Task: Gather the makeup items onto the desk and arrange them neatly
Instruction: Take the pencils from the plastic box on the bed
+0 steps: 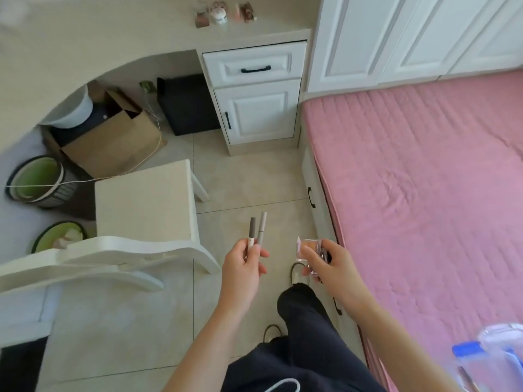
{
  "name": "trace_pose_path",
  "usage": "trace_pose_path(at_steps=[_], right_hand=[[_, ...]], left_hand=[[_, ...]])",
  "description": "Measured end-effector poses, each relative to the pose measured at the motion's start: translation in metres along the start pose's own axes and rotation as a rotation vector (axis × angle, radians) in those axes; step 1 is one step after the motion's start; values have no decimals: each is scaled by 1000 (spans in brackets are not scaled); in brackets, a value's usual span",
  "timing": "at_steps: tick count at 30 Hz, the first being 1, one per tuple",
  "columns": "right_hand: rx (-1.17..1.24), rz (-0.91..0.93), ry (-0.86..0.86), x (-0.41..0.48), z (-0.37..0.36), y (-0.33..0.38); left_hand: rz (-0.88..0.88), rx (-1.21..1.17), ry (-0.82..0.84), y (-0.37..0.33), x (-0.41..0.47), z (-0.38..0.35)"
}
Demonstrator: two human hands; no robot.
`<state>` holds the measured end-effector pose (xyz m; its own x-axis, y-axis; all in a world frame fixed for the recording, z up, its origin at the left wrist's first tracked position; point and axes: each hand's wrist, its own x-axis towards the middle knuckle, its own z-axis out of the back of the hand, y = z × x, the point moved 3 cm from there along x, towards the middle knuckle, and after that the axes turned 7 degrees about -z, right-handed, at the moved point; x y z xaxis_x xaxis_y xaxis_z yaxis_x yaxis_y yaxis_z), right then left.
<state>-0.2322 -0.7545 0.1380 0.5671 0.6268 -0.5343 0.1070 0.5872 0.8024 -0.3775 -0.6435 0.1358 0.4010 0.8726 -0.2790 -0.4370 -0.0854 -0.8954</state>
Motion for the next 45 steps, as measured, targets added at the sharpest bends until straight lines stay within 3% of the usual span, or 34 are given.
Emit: trace_pose_path(at_steps=[15,25,45], right_hand=[[-186,88,121,184,50,121],[-176,92,134,294,40,189],[-14,41,10,485,-1,332]], left_hand=[[67,-35,-118,-87,169,-54],[108,-111,-179,-108,284,-38],[89,-133,4,-180,545,0]])
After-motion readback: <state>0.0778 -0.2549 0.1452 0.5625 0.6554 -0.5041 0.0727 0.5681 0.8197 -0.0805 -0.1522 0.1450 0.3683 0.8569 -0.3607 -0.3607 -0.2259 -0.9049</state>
